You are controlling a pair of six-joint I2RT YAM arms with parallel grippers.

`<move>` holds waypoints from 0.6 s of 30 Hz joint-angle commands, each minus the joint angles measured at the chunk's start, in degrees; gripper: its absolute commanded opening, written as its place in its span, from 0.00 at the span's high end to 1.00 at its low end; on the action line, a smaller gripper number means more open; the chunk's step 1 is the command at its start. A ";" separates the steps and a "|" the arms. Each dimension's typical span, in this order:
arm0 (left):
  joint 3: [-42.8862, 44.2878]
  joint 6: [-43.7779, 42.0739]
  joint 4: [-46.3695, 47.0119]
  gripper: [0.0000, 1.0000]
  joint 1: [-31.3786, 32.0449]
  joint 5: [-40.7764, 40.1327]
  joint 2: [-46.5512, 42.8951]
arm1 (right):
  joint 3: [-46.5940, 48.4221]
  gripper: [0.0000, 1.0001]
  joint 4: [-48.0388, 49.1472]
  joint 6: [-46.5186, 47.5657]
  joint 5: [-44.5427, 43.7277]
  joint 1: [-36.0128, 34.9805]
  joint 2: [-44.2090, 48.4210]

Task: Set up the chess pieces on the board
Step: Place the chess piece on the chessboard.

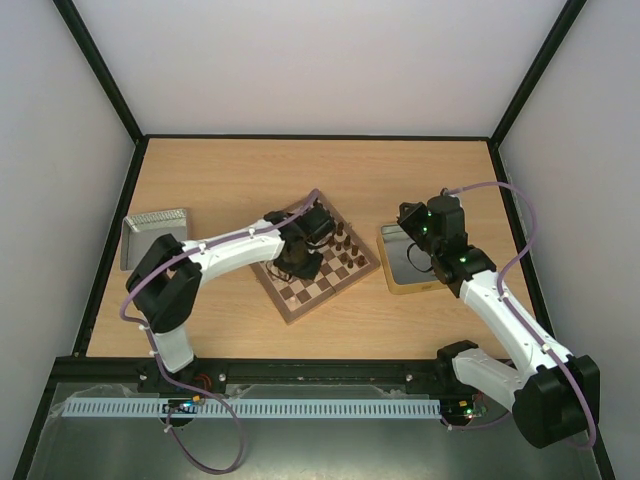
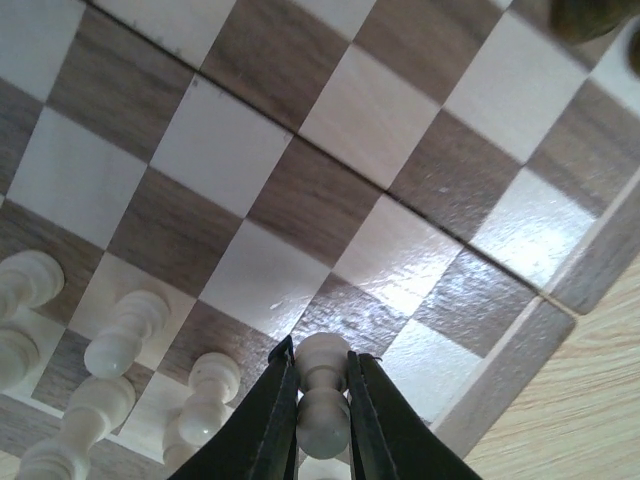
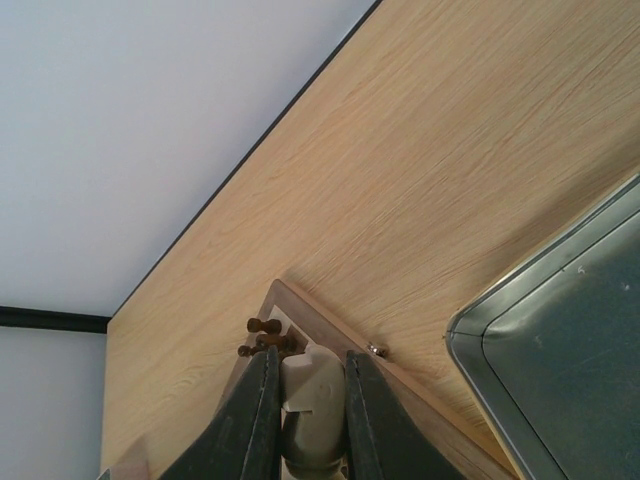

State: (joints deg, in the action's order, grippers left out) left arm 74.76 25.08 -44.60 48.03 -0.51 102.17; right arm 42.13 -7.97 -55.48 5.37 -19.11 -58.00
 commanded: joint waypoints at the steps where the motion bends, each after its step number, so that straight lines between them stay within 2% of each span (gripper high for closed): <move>1: -2.25 1.43 -2.26 0.84 0.61 -1.69 -0.18 | -0.94 0.90 -0.80 0.14 -1.17 -0.16 0.70; 18: -5.63 1.98 -1.52 0.82 2.72 -0.76 -0.63 | -1.25 0.90 -0.65 -0.58 -0.40 -0.16 0.26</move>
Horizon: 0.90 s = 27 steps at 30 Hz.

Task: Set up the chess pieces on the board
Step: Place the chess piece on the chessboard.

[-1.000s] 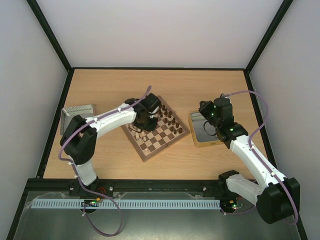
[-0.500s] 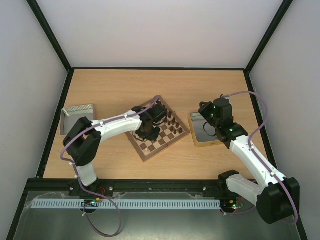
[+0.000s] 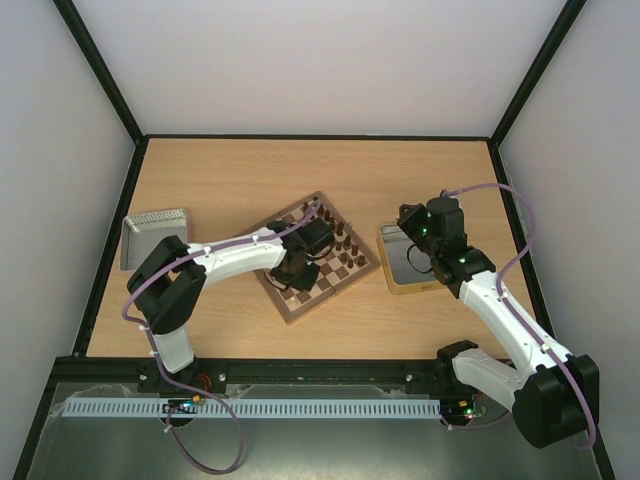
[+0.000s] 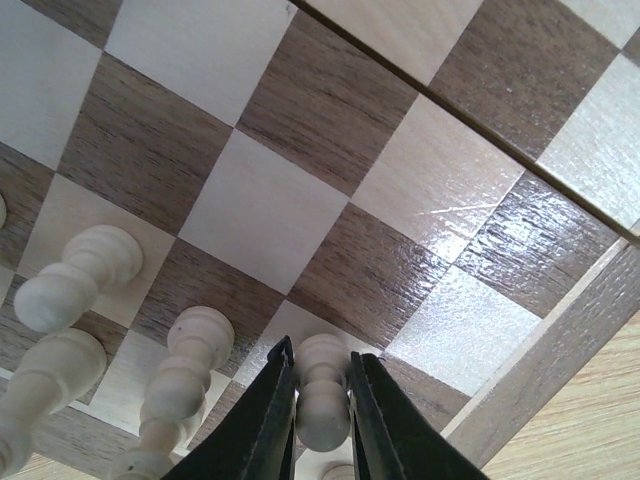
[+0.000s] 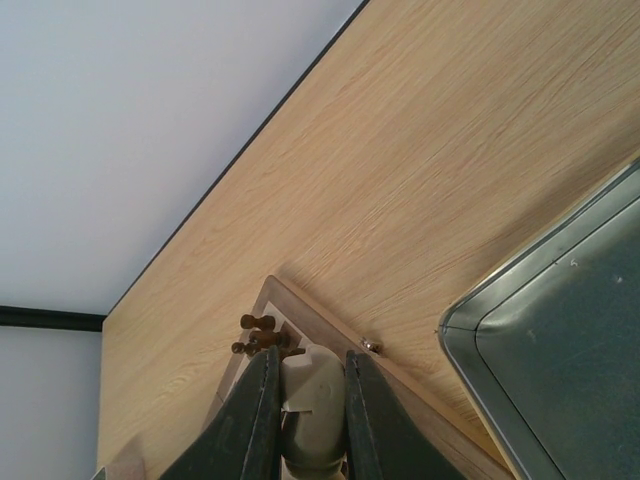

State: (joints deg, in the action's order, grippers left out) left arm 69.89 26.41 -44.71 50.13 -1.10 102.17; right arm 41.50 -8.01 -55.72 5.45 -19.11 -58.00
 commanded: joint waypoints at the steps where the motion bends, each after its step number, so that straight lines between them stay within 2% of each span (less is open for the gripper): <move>1: -0.87 0.66 -1.43 0.82 0.59 -0.23 -0.65 | -0.62 0.90 -0.60 -0.37 -0.45 -0.15 0.18; 7: -1.26 0.91 -1.97 0.81 0.90 -1.37 -0.53 | -0.78 0.90 -0.51 -0.27 -0.31 -0.14 0.09; 16: -0.54 0.68 -2.11 0.72 1.32 -1.45 -0.11 | -0.67 0.90 -0.43 -0.32 -0.09 -0.16 0.08; 22: 2.59 0.46 -2.62 0.67 1.41 -1.12 -2.64 | -0.11 0.89 0.16 0.85 1.12 -0.14 0.07; 27: 7.50 1.04 -3.74 0.59 1.23 -4.55 -5.01 | -0.30 0.90 3.10 3.24 4.86 -0.24 -0.05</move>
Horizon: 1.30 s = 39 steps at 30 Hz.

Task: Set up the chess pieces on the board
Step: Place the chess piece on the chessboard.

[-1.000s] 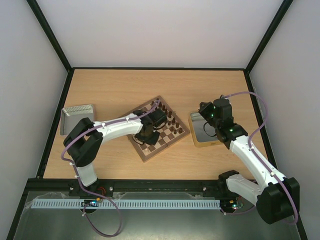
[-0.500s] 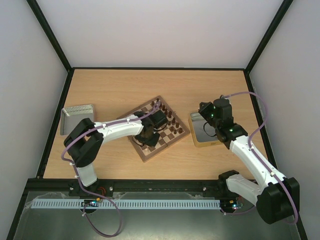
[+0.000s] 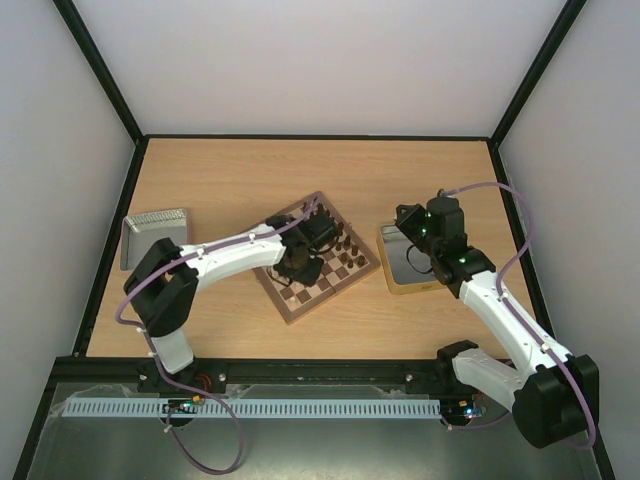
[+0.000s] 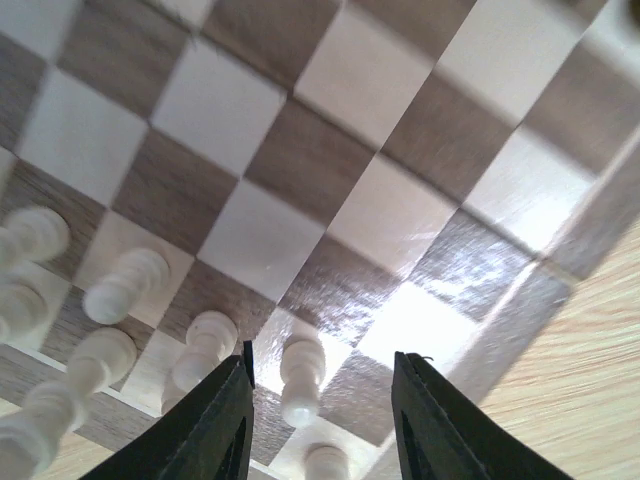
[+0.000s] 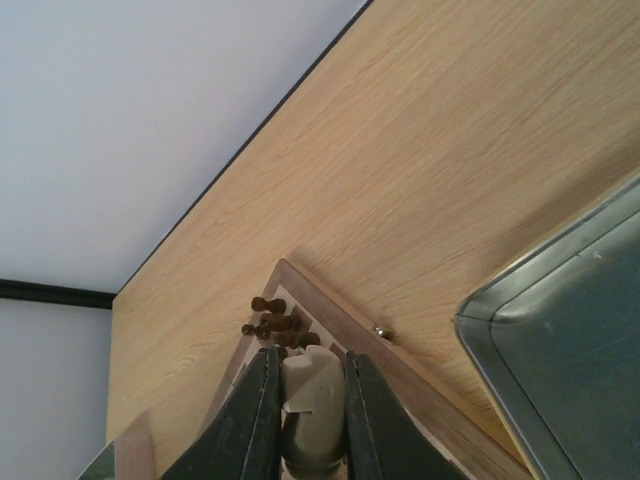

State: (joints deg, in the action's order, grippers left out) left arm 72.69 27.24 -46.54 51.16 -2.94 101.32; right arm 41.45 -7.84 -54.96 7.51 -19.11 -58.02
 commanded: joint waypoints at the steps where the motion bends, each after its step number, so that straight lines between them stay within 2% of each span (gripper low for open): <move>1: 5.28 0.19 -1.45 0.58 0.24 -2.54 -4.86 | -0.50 0.90 4.15 2.66 4.80 -0.22 -0.07; 5: 6.10 0.56 2.39 0.55 -0.17 -1.19 -8.44 | -1.98 0.90 12.06 3.62 11.97 -0.85 -0.72; 10: 4.14 2.69 11.59 0.52 -2.82 1.05 -15.57 | -4.32 0.91 25.66 4.30 19.90 -4.39 -0.95; 13: -0.29 4.78 19.83 0.48 -6.39 7.00 -22.45 | -6.77 0.91 36.69 4.77 24.96 -5.59 -1.68; 15: -4.06 6.13 26.03 0.46 -9.03 12.07 -27.06 | -6.43 0.91 39.69 5.27 26.26 -5.82 -2.76; 20: -11.02 7.08 37.77 0.40 -10.57 16.31 -35.56 | -1.94 0.90 41.49 -0.10 25.39 -8.31 -6.48; 24: -14.41 6.60 43.92 0.37 -10.63 17.10 -36.98 | 0.25 0.90 41.33 -8.71 20.09 -12.37 -9.09; 27: -15.01 5.89 44.66 0.36 -10.64 16.73 -36.07 | 0.56 0.90 42.27 -13.27 17.65 -14.33 -9.32; 39: -14.92 9.04 48.27 0.52 -10.64 22.28 -32.82 | 2.06 0.90 42.50 -16.26 17.69 -19.02 -10.62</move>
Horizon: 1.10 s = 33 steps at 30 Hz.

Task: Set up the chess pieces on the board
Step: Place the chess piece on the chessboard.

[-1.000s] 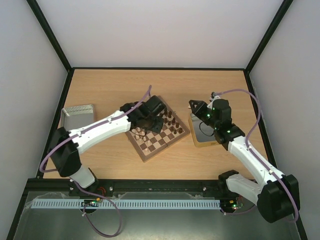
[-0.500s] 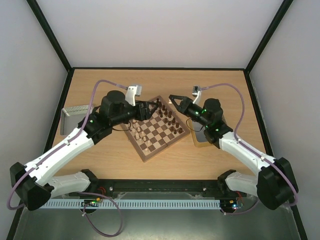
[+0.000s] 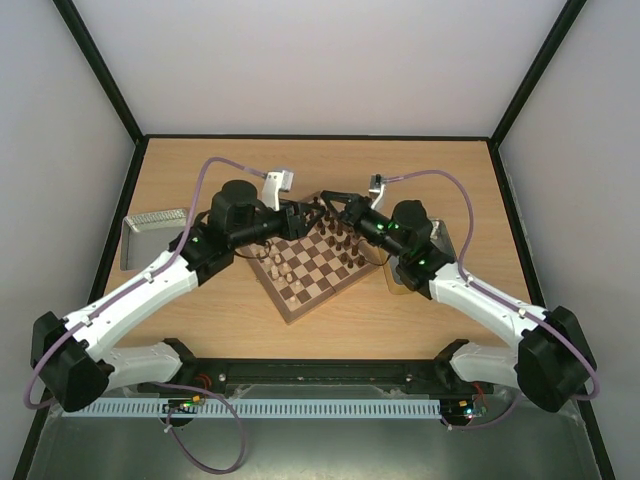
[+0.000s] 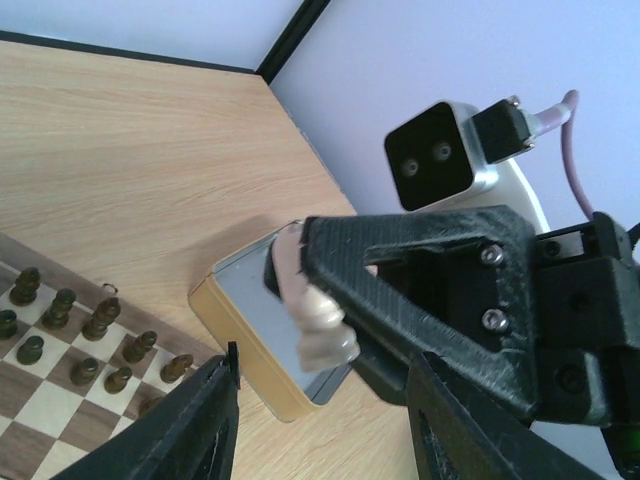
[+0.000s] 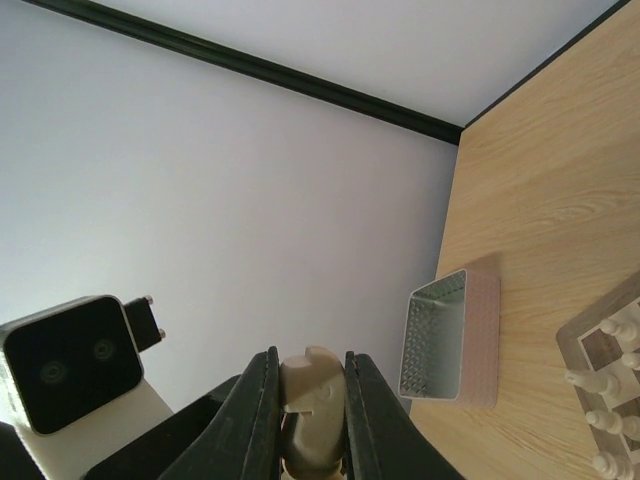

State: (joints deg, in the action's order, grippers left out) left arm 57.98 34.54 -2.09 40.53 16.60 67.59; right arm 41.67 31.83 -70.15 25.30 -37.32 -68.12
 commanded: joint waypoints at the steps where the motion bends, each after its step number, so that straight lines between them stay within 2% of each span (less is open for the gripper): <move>1: -0.28 2.33 4.21 0.53 -0.09 3.08 1.07 | 1.84 0.90 2.88 -0.92 0.15 -0.90 -0.53; 9: -0.06 3.70 5.61 0.67 -0.10 5.28 2.87 | 1.57 0.91 3.74 -0.99 1.96 -1.09 -0.11; 15: -0.60 3.32 6.03 0.84 -0.19 4.85 2.98 | 1.27 0.91 4.61 -2.04 3.79 -1.09 0.27; 18: -0.52 3.45 6.27 0.83 -0.36 4.80 3.12 | 1.07 0.91 5.81 -2.43 5.51 -1.09 0.27; 21: -0.58 3.64 6.37 0.77 -0.61 4.62 3.08 | 0.72 0.91 6.65 -2.18 7.24 -1.09 0.42; 25: -0.50 2.42 6.76 0.76 -0.72 4.62 3.14 | 0.39 0.91 6.69 -1.49 9.76 -1.09 0.44; 29: -0.77 -1.16 7.04 0.84 -0.72 4.71 2.85 | 0.21 0.88 5.84 -0.44 11.45 -1.09 0.91; 33: -1.17 -6.48 6.74 0.93 -0.79 4.55 1.83 | 1.35 0.83 0.69 2.79 11.71 -1.09 2.02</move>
State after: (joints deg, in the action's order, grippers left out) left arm 57.71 34.15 2.28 40.07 22.04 70.13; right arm 41.67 33.82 -70.72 29.71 -36.77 -68.45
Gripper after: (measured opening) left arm 0.153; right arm 0.145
